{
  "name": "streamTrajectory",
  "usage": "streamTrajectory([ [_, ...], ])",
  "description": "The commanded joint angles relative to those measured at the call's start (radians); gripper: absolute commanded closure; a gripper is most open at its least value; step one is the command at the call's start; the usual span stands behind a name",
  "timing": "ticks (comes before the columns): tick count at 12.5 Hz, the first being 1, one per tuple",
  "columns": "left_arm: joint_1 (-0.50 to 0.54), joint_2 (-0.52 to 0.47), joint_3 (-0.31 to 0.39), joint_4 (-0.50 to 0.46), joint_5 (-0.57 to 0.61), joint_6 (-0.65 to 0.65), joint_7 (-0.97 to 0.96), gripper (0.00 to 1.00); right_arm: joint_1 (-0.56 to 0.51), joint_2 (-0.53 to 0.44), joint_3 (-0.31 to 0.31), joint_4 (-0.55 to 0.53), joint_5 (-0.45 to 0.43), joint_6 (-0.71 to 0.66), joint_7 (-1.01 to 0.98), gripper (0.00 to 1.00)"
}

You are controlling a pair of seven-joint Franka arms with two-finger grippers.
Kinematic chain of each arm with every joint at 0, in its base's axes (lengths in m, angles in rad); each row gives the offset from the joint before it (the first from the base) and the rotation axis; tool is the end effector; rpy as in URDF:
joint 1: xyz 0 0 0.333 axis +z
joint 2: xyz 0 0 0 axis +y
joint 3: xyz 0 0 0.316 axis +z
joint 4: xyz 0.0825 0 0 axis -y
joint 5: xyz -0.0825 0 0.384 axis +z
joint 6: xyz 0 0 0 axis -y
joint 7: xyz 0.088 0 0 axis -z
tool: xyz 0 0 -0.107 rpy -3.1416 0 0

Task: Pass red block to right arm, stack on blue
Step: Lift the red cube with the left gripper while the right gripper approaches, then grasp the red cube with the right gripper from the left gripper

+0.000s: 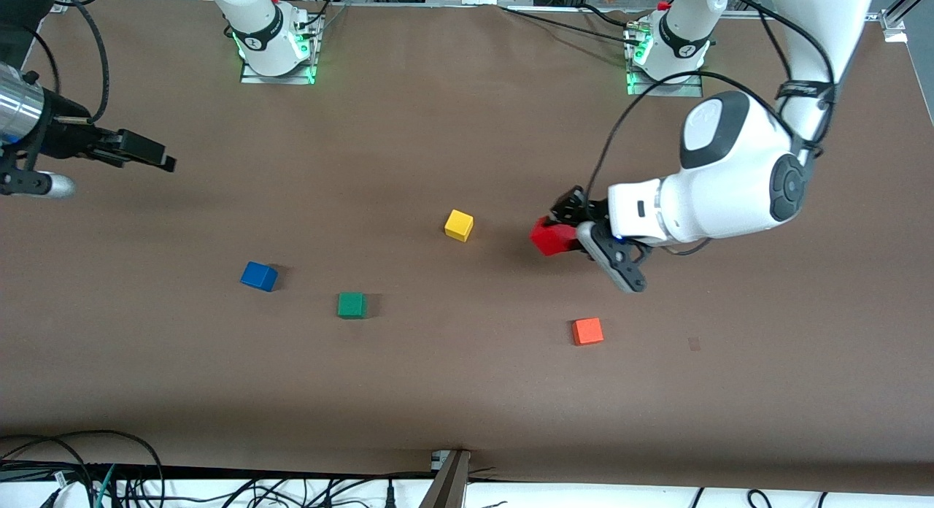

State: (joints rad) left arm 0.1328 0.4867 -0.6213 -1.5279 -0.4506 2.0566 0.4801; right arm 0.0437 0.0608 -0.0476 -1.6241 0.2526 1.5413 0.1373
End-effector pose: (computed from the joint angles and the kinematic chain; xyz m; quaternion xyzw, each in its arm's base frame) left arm 0.6308 -0.2827 0.4431 0.8839 -0.3226 0.0545 0.3341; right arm 0.5647 0.0259 0.5666 -0.9868 0.0752 0.0793 0.1194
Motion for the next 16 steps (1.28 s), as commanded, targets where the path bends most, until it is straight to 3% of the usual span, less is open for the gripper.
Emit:
streamTrajectory([
  [1,-0.005,0.09,-0.029,0.023,-0.17,0.086,0.295,1.0,-0.007,0.03,-0.009,0.003,0.149,-0.018,0.007,0.0],
  [2,-0.018,0.119,-0.029,0.028,-0.233,0.105,0.387,1.0,-0.007,0.031,-0.009,0.001,0.198,-0.018,0.01,0.0],
  [5,-0.073,0.19,-0.029,0.066,-0.461,0.146,0.633,1.0,-0.018,0.079,-0.012,0.001,0.477,-0.046,0.074,0.0],
  [6,-0.108,0.199,-0.028,0.092,-0.511,0.146,0.682,1.0,-0.016,0.086,-0.011,0.001,0.52,-0.04,0.138,0.0],
  [8,-0.163,0.242,-0.028,0.155,-0.569,0.148,0.701,1.0,-0.013,0.111,-0.008,0.0,0.578,-0.024,0.174,0.0],
  [11,-0.245,0.3,-0.028,0.256,-0.64,0.149,0.817,1.0,-0.019,0.235,-0.009,-0.005,0.781,-0.026,0.179,0.0],
  [15,-0.324,0.351,-0.024,0.334,-0.646,0.201,0.905,1.0,0.03,0.237,0.002,-0.097,1.012,0.068,0.16,0.0],
  [16,-0.349,0.355,-0.024,0.345,-0.651,0.218,0.907,1.0,0.056,0.226,0.008,-0.12,1.025,0.107,0.153,0.0],
])
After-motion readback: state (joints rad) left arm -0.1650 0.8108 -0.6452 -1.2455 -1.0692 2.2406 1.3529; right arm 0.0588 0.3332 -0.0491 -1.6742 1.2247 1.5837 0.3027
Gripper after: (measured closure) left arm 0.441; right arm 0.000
